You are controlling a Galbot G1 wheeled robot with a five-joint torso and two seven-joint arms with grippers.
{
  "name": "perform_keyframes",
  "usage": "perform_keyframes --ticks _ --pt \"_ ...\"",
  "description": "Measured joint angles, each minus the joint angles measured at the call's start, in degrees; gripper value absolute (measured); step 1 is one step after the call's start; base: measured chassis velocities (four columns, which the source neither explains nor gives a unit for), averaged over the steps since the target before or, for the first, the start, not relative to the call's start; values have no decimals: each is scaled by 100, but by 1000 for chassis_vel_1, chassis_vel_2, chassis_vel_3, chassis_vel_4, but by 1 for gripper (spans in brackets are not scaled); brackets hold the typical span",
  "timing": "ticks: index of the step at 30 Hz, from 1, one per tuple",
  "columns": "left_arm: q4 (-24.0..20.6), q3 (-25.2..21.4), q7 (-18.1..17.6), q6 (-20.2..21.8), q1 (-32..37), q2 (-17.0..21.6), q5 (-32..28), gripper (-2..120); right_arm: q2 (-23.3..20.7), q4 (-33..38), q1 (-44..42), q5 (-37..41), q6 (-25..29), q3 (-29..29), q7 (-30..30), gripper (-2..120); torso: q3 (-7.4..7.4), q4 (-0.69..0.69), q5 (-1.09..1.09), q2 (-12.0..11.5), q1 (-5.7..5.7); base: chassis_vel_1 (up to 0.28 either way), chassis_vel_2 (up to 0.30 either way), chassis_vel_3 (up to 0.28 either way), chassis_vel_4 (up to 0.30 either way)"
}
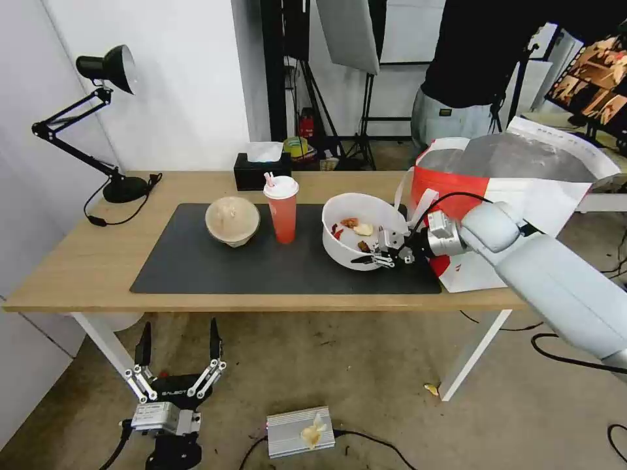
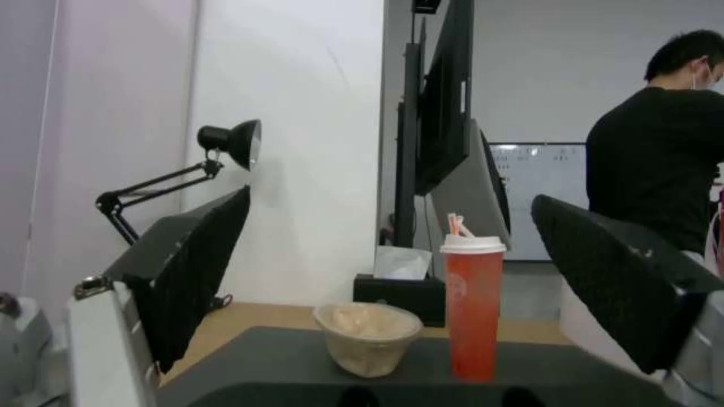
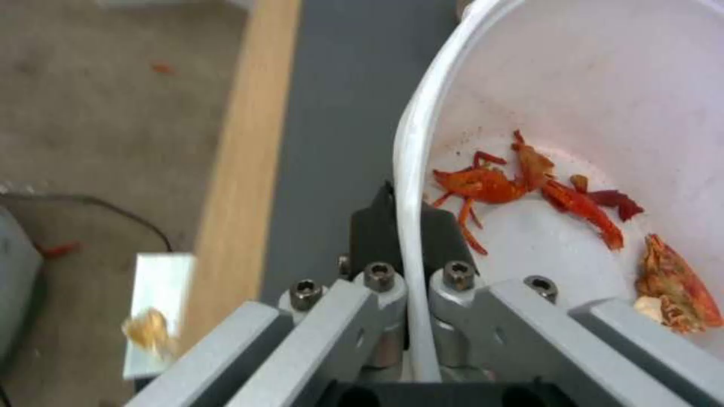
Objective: Pick up the trash from the table and place it into the takeout bag.
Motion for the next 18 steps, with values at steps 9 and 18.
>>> perform_keyframes --ticks 9,18 --pt "-10 6 -3 -6 13 0 2 100 -178 523 20 525 -153 -6 -6 0 0 0 0 0 0 0 0 0 0" --pt "-19 3 -5 -36 23 -1 5 100 -374 905 246 1094 -300 101 49 0 0 0 1 0 0 0 0 0 0"
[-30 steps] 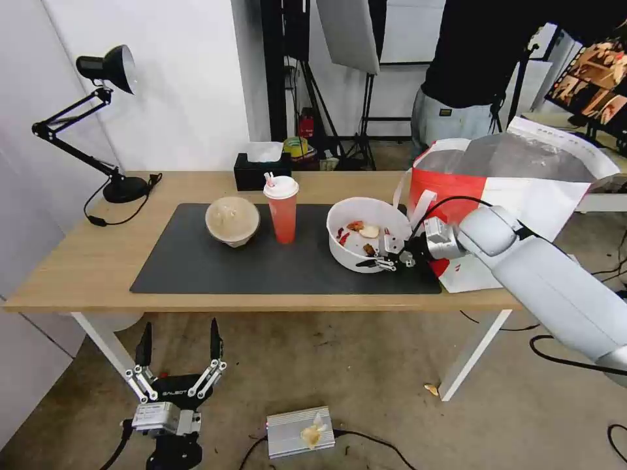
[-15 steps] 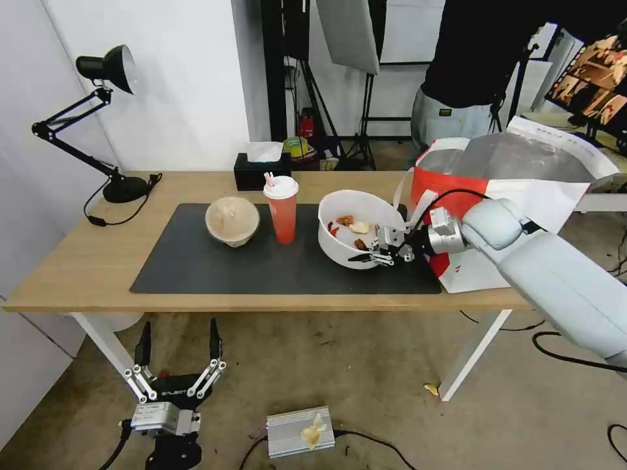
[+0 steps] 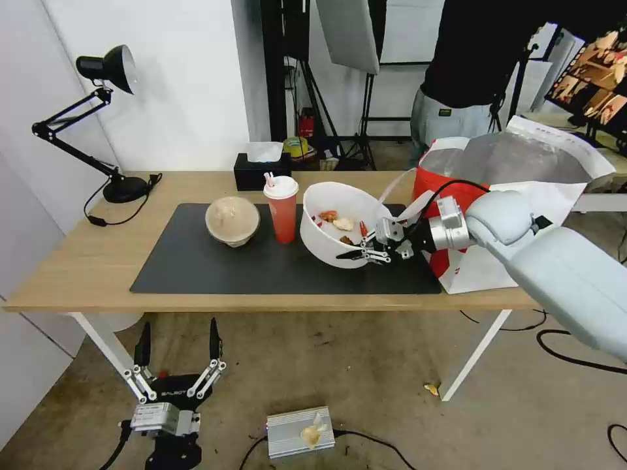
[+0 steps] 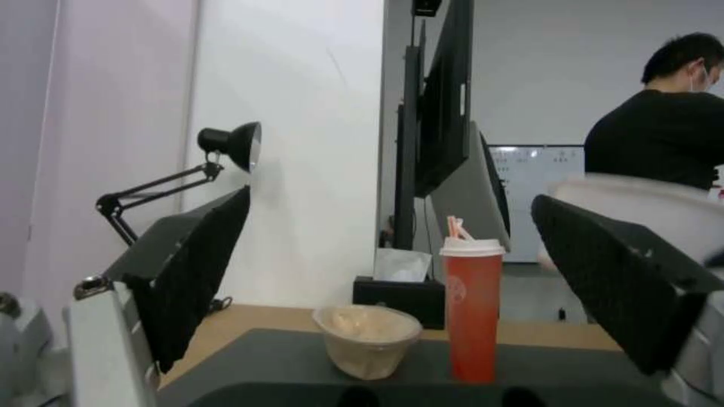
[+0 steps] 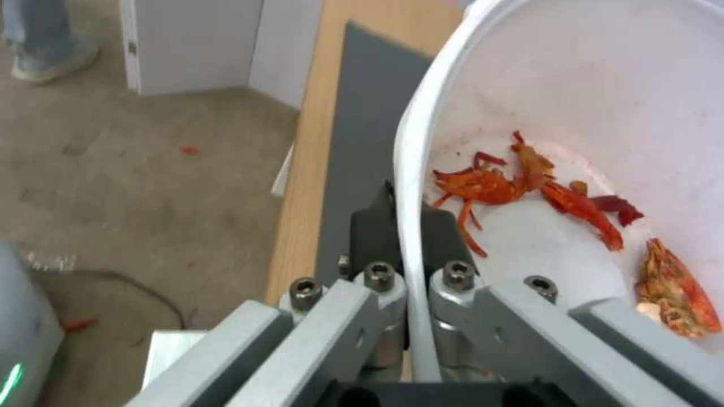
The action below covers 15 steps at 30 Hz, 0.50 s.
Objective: Pick up the trash from the table and place it into the takeout bag.
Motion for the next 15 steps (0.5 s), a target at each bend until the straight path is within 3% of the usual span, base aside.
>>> perform_keyframes --ticks 15 --pt "-35 -11 -8 -18 -1 1 -3 100 -244 -6 704 645 -142 185 134 0 0 0 0 0 0 0 0 0 0"
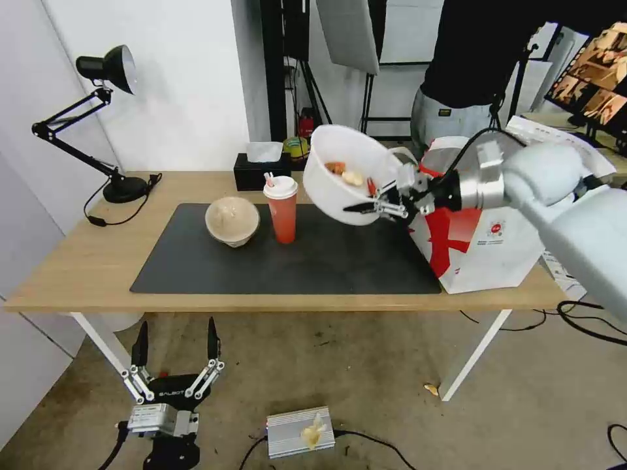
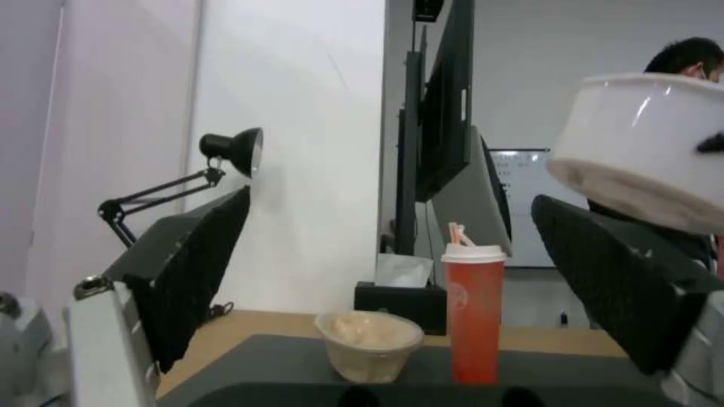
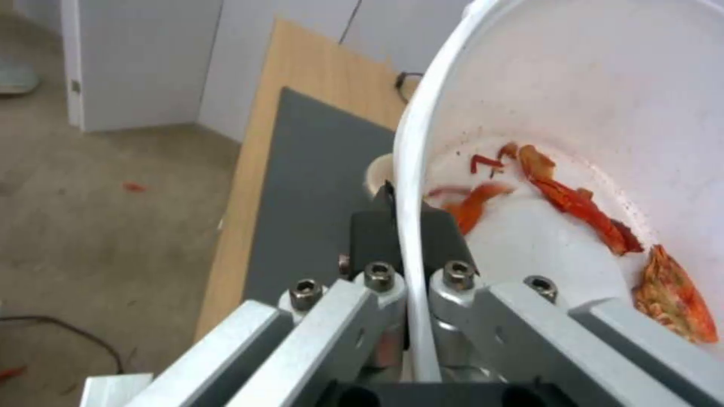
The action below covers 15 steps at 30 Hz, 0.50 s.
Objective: Pick up the trash from the table and place it into the takeout bag.
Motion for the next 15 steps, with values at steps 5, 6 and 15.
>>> perform_keyframes --ticks 5,6,15 --pt "28 1 -1 0 -33 1 -6 100 -11 -77 255 130 -33 -14 6 0 0 0 0 0 0 0 0 0 0" --pt "40 1 -2 0 -44 1 -8 100 -12 -94 321 145 -39 -35 10 0 0 0 0 0 0 0 0 0 0" --pt "95 22 -3 5 -89 2 -11 100 50 -309 747 264 -61 -202 34 0 0 0 0 0 0 0 0 0 0"
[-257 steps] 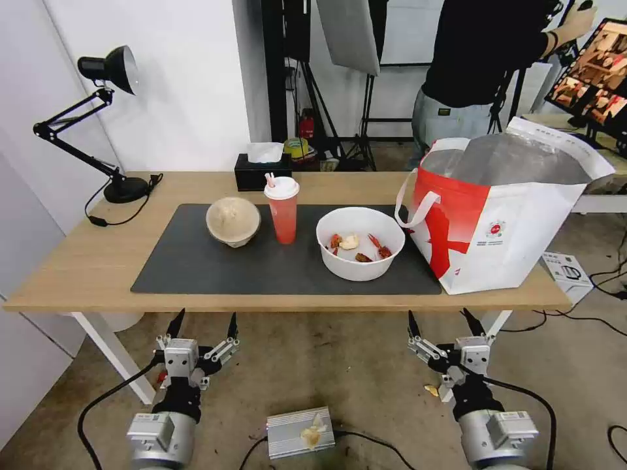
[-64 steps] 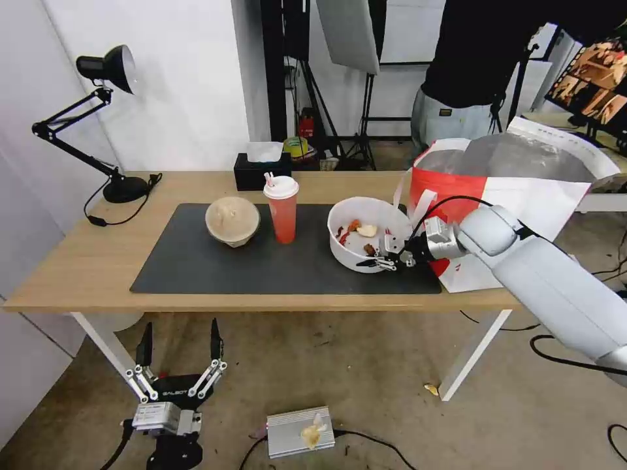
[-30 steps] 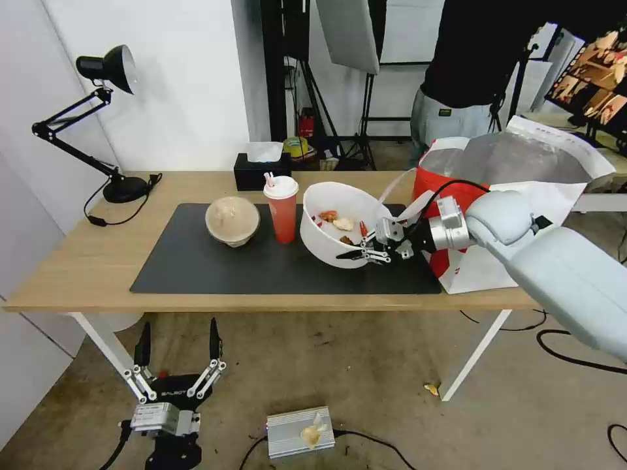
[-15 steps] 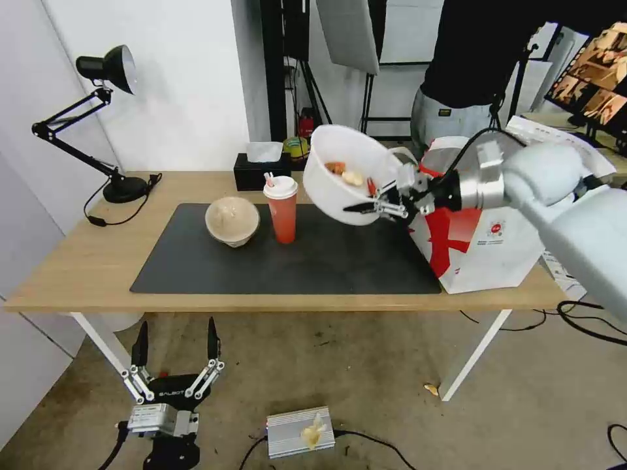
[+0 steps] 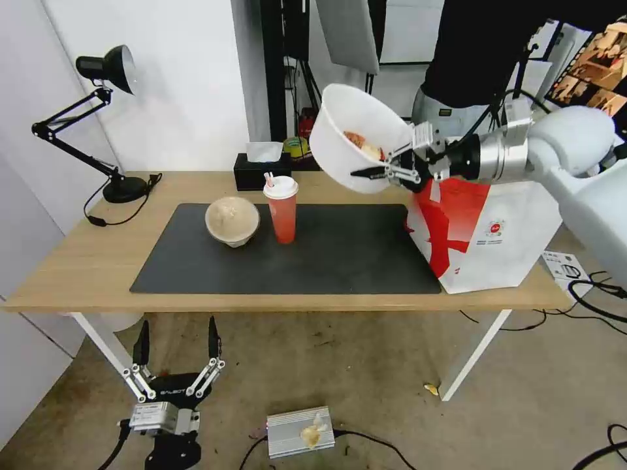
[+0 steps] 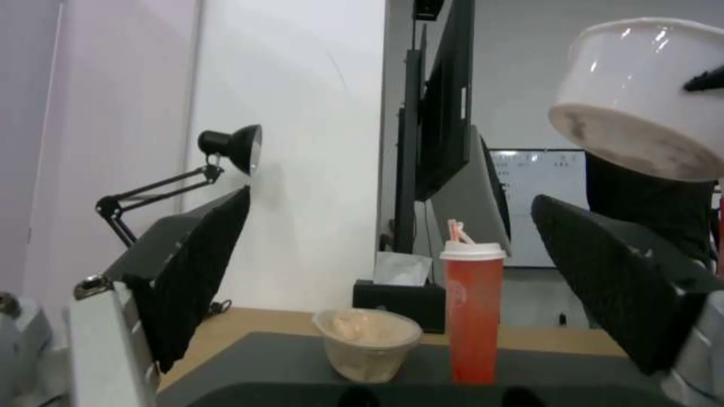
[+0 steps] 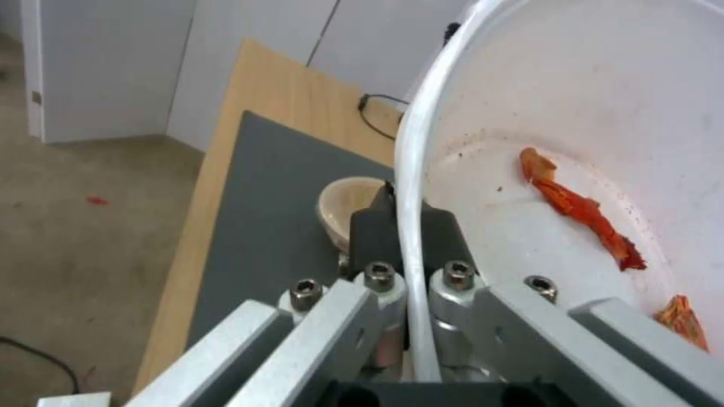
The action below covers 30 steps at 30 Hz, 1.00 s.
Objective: Pick up the trash from the table and place it into the takeout bag.
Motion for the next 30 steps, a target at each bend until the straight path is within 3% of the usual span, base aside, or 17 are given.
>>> perform_keyframes --ticks 30 --pt "62 12 0 -25 -61 2 -50 100 211 -985 1424 124 -21 -638 -45 0 0 0 0 0 0 0 0 0 0"
